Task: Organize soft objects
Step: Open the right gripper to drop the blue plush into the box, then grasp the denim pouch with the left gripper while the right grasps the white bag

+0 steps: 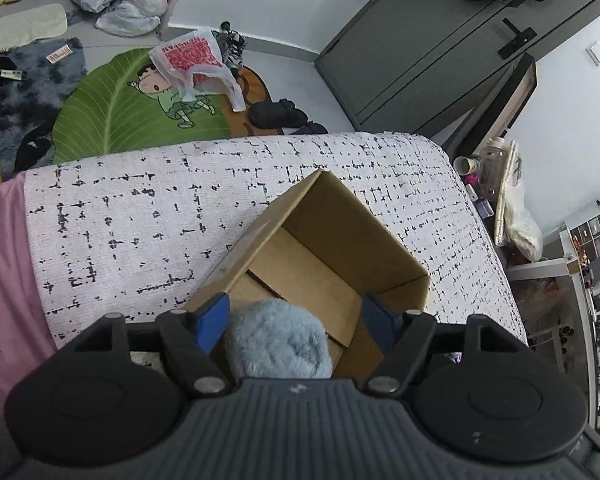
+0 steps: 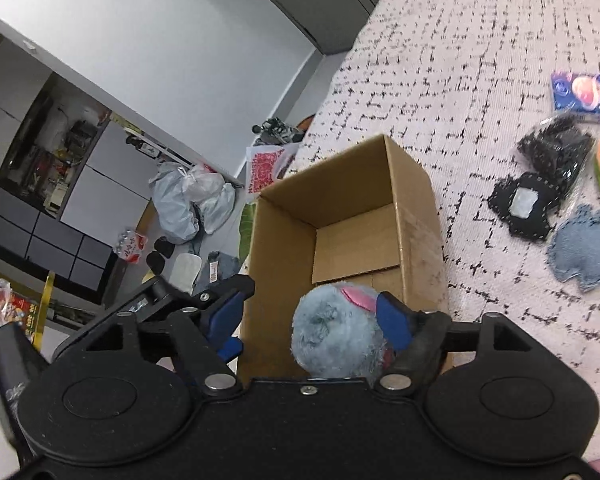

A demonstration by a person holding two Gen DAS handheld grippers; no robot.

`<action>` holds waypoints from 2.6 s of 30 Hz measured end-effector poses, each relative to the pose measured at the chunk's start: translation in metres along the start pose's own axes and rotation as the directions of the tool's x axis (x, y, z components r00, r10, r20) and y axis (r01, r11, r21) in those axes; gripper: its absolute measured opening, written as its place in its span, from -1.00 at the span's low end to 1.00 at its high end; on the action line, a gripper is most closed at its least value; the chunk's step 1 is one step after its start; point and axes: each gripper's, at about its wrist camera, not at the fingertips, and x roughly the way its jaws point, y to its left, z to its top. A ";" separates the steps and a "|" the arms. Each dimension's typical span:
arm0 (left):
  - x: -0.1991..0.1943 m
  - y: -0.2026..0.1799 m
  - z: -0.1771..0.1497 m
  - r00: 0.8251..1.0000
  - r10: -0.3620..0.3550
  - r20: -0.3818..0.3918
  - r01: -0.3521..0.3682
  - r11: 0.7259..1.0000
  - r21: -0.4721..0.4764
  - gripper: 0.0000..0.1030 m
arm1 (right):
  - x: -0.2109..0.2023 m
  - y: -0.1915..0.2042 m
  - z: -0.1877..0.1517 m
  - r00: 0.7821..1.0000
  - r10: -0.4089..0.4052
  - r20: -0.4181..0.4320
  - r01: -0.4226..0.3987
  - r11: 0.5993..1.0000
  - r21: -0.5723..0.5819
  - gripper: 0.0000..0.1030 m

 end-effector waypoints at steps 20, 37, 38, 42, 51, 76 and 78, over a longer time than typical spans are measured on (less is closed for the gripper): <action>-0.016 -0.054 -0.040 0.988 -0.015 0.152 -0.022 0.971 0.239 0.61 | -0.100 -0.051 0.008 0.961 -0.193 0.200 0.213 0.973 -0.086 0.99; 0.002 -0.121 -0.068 0.996 0.047 0.070 -0.067 0.941 0.332 0.61 | -0.145 -0.099 0.043 0.938 -0.225 0.264 0.258 0.961 -0.099 1.00; 0.004 -0.125 -0.070 0.997 0.050 0.061 -0.068 0.937 0.343 0.61 | -0.146 -0.105 0.042 0.935 -0.226 0.274 0.258 0.962 -0.088 1.00; 0.013 -0.141 -0.081 0.998 0.062 0.030 -0.069 0.919 0.388 0.61 | -0.143 -0.132 0.042 0.932 -0.233 0.277 0.248 0.969 -0.021 1.00; 0.039 -0.168 -0.108 0.993 0.114 -0.015 -0.096 0.892 0.441 0.62 | -0.142 -0.171 0.042 0.927 -0.257 0.274 0.259 0.965 0.028 1.00; 0.119 -0.185 -0.173 0.974 0.214 -0.072 -0.131 0.799 0.587 0.61 | -0.097 -0.236 0.045 0.941 -0.290 0.172 0.278 0.956 0.089 0.99; 0.125 -0.183 -0.176 0.970 0.230 -0.073 -0.144 0.793 0.592 0.61 | -0.091 -0.235 0.045 0.943 -0.289 0.162 0.280 0.957 0.080 0.99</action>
